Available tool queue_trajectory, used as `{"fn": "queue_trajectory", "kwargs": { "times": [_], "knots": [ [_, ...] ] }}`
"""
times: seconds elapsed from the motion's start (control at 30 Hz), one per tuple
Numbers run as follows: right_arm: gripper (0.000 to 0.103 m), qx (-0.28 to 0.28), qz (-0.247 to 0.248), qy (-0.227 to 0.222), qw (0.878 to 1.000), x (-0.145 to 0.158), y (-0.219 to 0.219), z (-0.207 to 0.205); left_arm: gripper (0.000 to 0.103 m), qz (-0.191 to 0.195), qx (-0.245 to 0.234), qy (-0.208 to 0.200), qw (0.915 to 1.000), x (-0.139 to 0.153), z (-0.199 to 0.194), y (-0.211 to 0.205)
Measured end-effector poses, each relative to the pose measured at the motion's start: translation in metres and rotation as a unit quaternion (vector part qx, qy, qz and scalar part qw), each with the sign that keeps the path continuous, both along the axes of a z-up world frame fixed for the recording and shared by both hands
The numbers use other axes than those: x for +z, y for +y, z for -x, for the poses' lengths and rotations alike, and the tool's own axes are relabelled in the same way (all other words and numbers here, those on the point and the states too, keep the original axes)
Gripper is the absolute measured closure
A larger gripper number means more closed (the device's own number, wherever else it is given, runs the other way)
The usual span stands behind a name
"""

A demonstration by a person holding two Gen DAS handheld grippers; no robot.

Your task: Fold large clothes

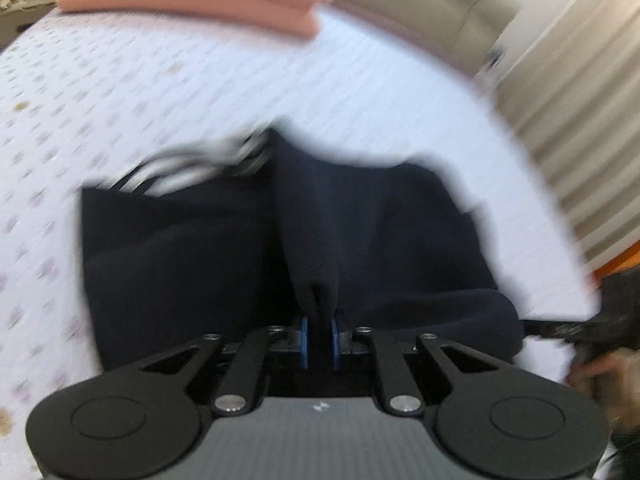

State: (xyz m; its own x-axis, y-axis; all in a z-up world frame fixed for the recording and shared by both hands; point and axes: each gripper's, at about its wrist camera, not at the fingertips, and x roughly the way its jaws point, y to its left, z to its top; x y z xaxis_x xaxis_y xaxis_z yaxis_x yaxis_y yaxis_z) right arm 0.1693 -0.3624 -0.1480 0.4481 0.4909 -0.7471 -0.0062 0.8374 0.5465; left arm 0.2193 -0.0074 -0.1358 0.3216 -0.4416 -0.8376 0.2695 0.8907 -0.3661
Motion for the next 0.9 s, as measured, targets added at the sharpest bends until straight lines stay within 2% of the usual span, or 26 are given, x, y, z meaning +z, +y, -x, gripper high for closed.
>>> {"fn": "queue_trajectory", "kwargs": {
  "times": [0.03, 0.1, 0.17, 0.2, 0.23, 0.27, 0.33, 0.4, 0.43, 0.5, 0.57, 0.63, 0.67, 0.7, 0.77, 0.83, 0.9],
  "knots": [
    [0.057, 0.013, 0.028, 0.001, 1.0, -0.01, 0.004, 0.0, 0.085, -0.012, -0.003, 0.012, 0.9998, -0.012, 0.001, 0.0],
    [0.045, 0.009, 0.035, -0.014, 0.999, -0.008, 0.004, 0.001, 0.079, -0.017, 0.002, 0.011, 0.9998, -0.015, 0.004, 0.001],
    [0.041, 0.003, 0.065, -0.031, 0.997, 0.01, 0.005, 0.006, 0.073, -0.024, -0.011, -0.007, 0.9996, -0.003, 0.008, -0.004],
    [0.038, 0.013, 0.084, -0.058, 0.995, 0.024, 0.008, 0.014, 0.069, -0.028, -0.026, -0.021, 0.999, 0.007, 0.012, -0.009],
    [0.024, 0.026, 0.102, -0.091, 0.99, 0.04, 0.014, 0.019, 0.057, -0.03, -0.042, -0.034, 0.9981, 0.014, 0.016, -0.018],
    [0.017, 0.033, 0.113, -0.119, 0.986, 0.051, 0.02, 0.023, 0.043, -0.032, -0.056, -0.051, 0.9967, 0.021, 0.019, -0.025],
    [0.017, 0.053, 0.153, -0.181, 0.97, 0.068, 0.041, 0.032, 0.027, -0.048, -0.065, -0.074, 0.9939, 0.024, 0.026, -0.039],
    [0.016, 0.078, 0.202, -0.208, 0.954, 0.067, 0.071, 0.027, 0.027, -0.061, -0.054, -0.065, 0.9945, 0.011, 0.026, -0.045],
    [0.016, 0.1, 0.209, -0.208, 0.95, 0.063, 0.082, 0.024, 0.027, -0.064, -0.048, -0.053, 0.9954, 0.002, 0.026, -0.044],
    [0.015, 0.154, 0.219, -0.172, 0.948, 0.038, 0.098, 0.015, 0.028, -0.082, -0.027, -0.032, 0.9957, -0.017, 0.028, -0.034],
    [0.016, 0.166, 0.252, -0.128, 0.945, 0.004, 0.095, 0.012, 0.027, -0.051, -0.021, -0.029, 0.9981, -0.025, 0.034, -0.018],
    [0.015, 0.139, 0.228, -0.127, 0.955, -0.007, 0.072, 0.017, 0.028, -0.036, -0.013, -0.024, 0.999, -0.016, 0.041, -0.008],
    [0.015, 0.103, 0.246, -0.095, 0.959, -0.008, 0.062, 0.016, 0.03, -0.038, -0.016, -0.029, 0.9987, -0.01, 0.045, -0.005],
    [0.015, 0.088, 0.234, -0.079, 0.965, -0.003, 0.053, 0.018, 0.03, -0.042, -0.022, -0.035, 0.9983, -0.005, 0.049, -0.003],
    [0.015, 0.052, 0.159, -0.078, 0.983, 0.011, 0.025, 0.032, 0.026, -0.039, -0.023, -0.04, 0.9982, 0.005, 0.06, 0.008],
    [0.015, 0.024, 0.104, -0.082, 0.991, 0.019, 0.002, 0.047, 0.025, -0.028, -0.023, -0.047, 0.9983, 0.016, 0.076, 0.026],
    [0.015, -0.002, 0.096, -0.085, 0.992, 0.021, -0.019, 0.071, 0.025, -0.046, -0.019, -0.051, 0.9975, 0.027, 0.093, 0.044]
  ]
}}
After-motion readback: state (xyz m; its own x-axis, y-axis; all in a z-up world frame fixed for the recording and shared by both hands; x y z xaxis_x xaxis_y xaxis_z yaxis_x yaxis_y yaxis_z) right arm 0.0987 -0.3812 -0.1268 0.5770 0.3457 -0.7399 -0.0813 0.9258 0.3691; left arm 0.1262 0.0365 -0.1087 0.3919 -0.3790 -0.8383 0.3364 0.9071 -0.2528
